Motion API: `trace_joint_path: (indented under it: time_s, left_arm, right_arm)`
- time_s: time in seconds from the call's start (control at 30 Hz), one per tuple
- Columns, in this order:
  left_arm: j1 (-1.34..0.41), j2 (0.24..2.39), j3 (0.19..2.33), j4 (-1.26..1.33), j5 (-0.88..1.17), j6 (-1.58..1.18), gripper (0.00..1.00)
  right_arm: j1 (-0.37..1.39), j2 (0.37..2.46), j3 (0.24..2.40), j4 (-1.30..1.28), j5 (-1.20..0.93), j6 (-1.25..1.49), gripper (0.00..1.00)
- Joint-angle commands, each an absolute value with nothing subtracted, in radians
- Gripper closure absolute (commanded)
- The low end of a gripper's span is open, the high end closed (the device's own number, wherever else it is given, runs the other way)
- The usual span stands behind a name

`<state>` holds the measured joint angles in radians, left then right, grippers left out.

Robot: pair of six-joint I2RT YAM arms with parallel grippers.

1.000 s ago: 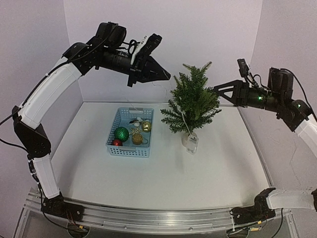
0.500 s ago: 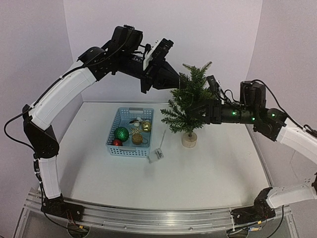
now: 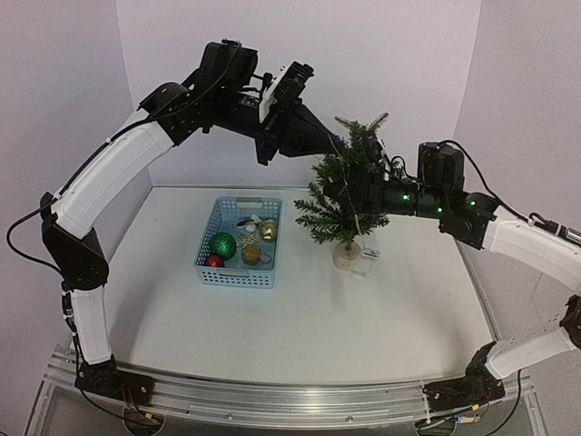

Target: Decorate the small christmas tree

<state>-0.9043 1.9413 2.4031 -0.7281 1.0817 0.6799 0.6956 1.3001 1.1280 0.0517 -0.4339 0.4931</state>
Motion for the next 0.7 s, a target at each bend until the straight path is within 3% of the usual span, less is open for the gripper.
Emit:
trace_joint_path:
  time_s: [0.0, 0.17, 0.3, 0.37, 0.53, 0.67]
  left_arm:
    - [-0.905, 1.953, 2.450, -0.682, 1.106, 0.653, 1.00]
    - [-0.905, 1.956, 2.449, -0.672, 1.107, 0.642, 1.00]
    - [-0.904, 1.954, 2.458, -0.675, 1.094, 0.640, 1.00]
    - [-0.900, 1.954, 2.467, -0.674, 1.078, 0.630, 1.00]
    - [-0.838, 1.937, 2.476, -0.682, 1.076, 0.623, 1.00]
    - [-0.818, 1.909, 2.441, -0.795, 1.033, 0.793, 1.00]
  right_arm:
    - [0.701, 1.345, 1.199, 0.120, -0.427, 0.500, 0.63]
    - [0.700, 1.380, 1.241, 0.135, -0.421, 0.504, 0.57]
    - [0.700, 1.379, 1.238, 0.131, -0.386, 0.494, 0.89]
    - [0.700, 1.361, 1.219, 0.122, -0.351, 0.490, 0.99]
    - [0.700, 1.299, 1.254, -0.034, -0.201, 0.421, 1.00]
    - [0.700, 1.249, 1.410, -0.191, -0.104, 0.308, 1.00]
